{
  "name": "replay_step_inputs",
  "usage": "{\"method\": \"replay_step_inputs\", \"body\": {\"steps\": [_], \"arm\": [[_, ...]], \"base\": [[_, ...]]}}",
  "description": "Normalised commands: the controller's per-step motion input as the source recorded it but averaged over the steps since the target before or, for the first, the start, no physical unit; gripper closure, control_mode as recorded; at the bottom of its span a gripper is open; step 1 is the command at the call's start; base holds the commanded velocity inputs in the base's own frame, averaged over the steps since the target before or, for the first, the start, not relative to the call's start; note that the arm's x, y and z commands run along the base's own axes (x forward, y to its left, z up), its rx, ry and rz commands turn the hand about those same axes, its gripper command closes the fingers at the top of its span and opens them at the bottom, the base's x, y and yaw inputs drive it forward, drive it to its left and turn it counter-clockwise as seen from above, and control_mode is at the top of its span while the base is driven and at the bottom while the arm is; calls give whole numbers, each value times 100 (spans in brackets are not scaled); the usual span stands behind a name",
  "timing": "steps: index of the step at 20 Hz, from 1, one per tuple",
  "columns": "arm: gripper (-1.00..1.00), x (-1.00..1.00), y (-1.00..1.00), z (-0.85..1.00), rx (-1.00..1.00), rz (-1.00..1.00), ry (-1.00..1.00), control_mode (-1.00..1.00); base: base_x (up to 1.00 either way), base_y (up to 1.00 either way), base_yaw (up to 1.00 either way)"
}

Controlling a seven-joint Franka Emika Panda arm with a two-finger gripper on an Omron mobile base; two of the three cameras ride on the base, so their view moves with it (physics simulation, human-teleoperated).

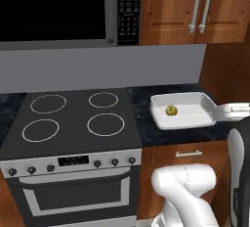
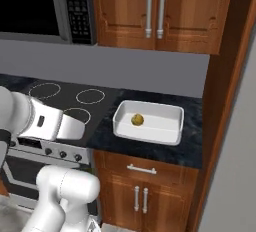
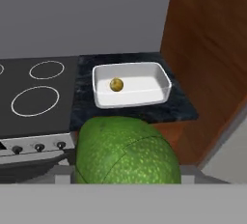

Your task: Take the squash and avocado out of the freezer and place them in the tupperware container on the counter. Then put the tupperware containing the vegetables back in the freezer.

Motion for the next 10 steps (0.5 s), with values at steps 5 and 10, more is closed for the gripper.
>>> {"method": "replay_step_inputs", "body": {"steps": [5, 10], "arm": [[100, 0, 0, 0, 0, 0, 0, 100], [100, 31, -10, -8, 2, 0, 7, -100]], "base": [[94, -17, 0], [58, -11, 0]]}}
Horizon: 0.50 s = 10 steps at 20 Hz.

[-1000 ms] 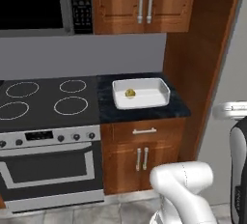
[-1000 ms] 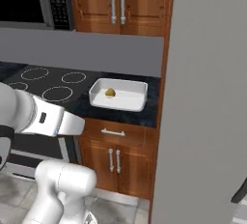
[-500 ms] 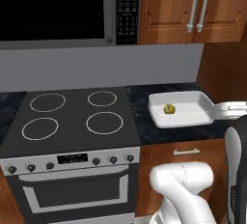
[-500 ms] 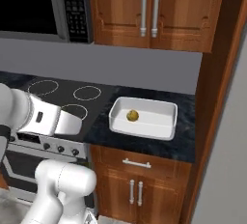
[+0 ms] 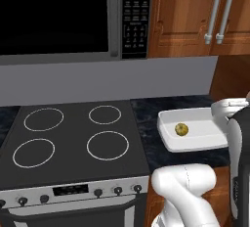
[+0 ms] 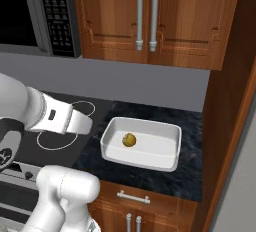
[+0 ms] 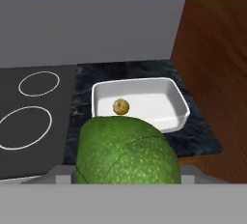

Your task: Take the squash and avocado out of the freezer and place them in the tupperware container on the counter. Then put the tupperware containing the vegetables back in the freezer.

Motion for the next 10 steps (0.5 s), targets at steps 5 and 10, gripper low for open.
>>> {"method": "replay_step_inputs", "body": {"steps": [5, 10], "arm": [[100, 88, -67, -64, 5, 0, 21, -100], [100, 100, -84, -79, 9, 0, 24, -100]], "base": [[0, 0, 0], [0, 0, 0]]}}
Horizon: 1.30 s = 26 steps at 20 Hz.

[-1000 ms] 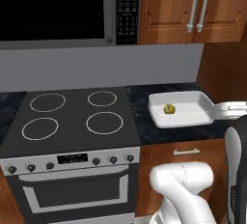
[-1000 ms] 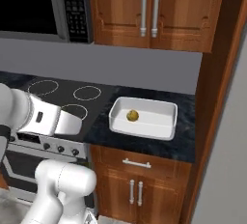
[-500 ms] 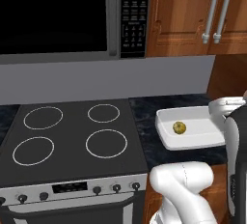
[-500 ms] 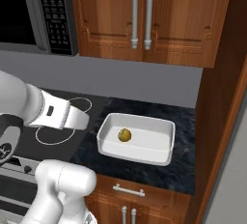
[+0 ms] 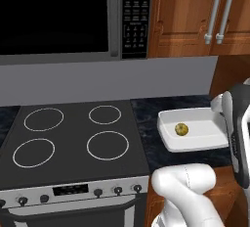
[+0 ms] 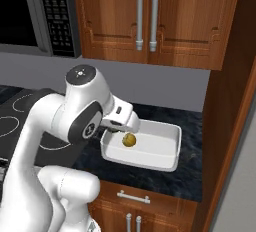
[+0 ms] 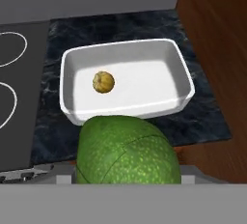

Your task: Take the squash and avocado out of the freezer and place them in the tupperware container on the counter. Then put the tupperware containing the vegetables back in the freezer.

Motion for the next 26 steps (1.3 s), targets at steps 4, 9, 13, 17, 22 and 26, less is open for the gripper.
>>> {"method": "replay_step_inputs", "body": {"steps": [4, 9, 13, 17, 22, 26], "arm": [[100, 100, -55, -85, 9, 0, 26, -100], [100, 100, -23, -65, 6, 0, 21, -100], [100, 100, -18, -72, 4, 0, 13, -100], [100, 88, -13, -75, 1, 0, 1, -100], [100, 70, -28, -78, 1, 0, 0, -100], [100, 51, -30, -82, 2, 0, 0, -100]], "base": [[0, 0, 0], [0, 0, 0], [0, 0, 0], [0, 0, 0], [0, 0, 0], [0, 0, 0]]}}
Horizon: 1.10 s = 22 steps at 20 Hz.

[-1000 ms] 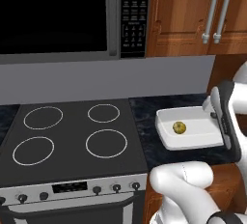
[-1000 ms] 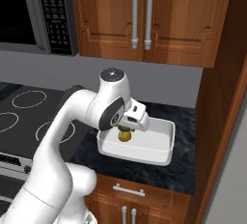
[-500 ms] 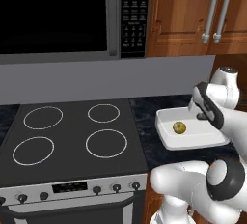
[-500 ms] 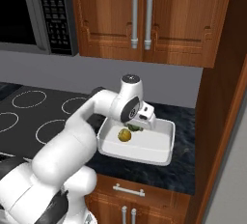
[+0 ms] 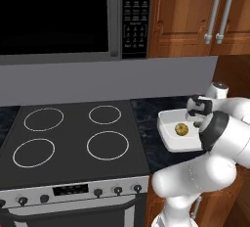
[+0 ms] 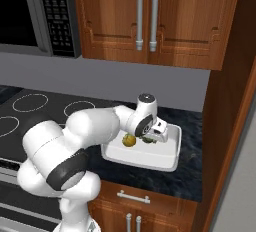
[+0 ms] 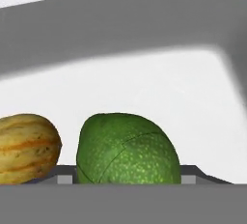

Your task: Take the squash and avocado out of the freezer and place them in the tupperware container on the counter. Then put the tupperware containing the vegetables back in the freezer.

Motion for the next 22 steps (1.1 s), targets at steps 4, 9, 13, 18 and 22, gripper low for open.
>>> {"method": "replay_step_inputs", "body": {"steps": [4, 9, 13, 18, 22], "arm": [[100, 45, -25, -64, 2, 0, 0, -100], [-100, 20, -8, -50, 1, 0, 0, -100], [-100, 3, 0, -9, 0, 0, -1, -100], [-100, -10, 0, 4, 0, 0, -6, -100], [-100, -26, 0, 24, 0, 0, -10, -100]], "base": [[0, 0, 0], [0, 0, 0], [0, 0, 0], [0, 0, 0], [0, 0, 0]]}}
